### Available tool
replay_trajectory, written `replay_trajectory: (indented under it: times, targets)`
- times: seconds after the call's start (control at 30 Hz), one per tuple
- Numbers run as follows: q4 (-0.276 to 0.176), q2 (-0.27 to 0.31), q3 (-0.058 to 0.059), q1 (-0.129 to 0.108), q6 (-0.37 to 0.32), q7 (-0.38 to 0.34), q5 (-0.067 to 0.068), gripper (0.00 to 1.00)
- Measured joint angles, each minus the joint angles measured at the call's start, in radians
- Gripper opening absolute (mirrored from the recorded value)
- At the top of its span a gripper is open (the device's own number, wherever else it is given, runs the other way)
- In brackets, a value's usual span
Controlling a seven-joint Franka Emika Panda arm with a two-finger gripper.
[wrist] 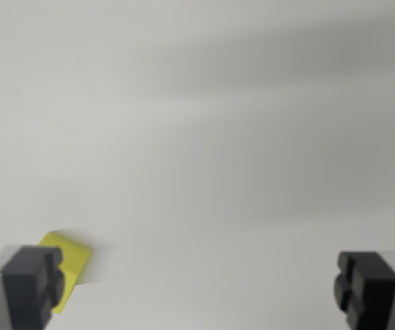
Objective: Pick yellow cube
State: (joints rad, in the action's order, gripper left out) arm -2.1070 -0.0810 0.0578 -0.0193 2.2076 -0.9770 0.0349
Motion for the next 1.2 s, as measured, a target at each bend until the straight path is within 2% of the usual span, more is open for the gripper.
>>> replay_trajectory:
  times: [0.63, 1.2]
  targets:
    - [-0.148, 0.011, 0.0, -0.072, 0.129, -0.179, 0.0, 1.0]
    - [-0.256, -0.005, 0.0, -0.143, 0.248, -0.342, -0.005, 1.0]
